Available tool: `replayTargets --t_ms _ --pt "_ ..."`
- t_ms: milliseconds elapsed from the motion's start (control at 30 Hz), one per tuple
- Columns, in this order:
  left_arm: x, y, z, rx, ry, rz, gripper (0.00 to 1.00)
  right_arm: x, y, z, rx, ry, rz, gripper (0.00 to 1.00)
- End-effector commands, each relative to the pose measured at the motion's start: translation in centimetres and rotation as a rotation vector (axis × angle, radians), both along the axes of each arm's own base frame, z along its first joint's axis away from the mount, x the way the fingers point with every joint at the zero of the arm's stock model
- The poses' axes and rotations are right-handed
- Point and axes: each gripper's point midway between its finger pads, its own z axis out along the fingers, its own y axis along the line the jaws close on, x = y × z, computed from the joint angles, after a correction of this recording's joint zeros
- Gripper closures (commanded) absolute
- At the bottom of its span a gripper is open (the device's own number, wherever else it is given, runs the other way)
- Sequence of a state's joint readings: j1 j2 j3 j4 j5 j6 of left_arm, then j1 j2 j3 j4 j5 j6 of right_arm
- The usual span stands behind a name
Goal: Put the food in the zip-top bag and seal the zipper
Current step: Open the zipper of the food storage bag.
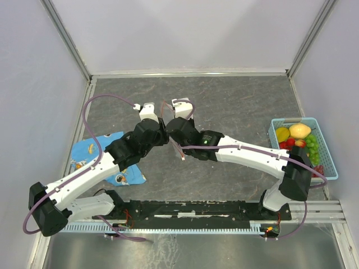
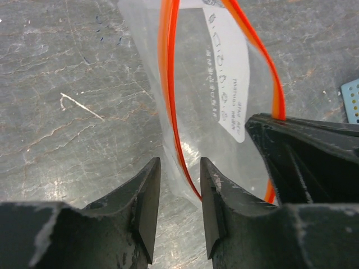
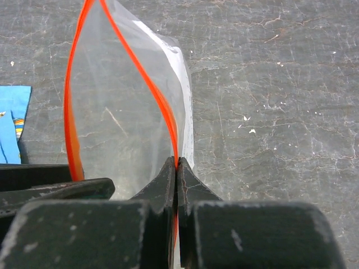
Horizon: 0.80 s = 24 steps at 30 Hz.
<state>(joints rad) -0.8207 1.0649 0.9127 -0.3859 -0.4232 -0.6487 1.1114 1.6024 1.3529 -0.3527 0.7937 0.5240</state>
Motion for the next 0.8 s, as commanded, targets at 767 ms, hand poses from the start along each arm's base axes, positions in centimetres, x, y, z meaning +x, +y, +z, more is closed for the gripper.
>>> replayTargets --t_ms 767 --pt "2.8 3.3 6.5 0.231 -0.178 0.101 0.97 1.3 -4.1 1.6 0.212 0.026 -0.053 0.99"
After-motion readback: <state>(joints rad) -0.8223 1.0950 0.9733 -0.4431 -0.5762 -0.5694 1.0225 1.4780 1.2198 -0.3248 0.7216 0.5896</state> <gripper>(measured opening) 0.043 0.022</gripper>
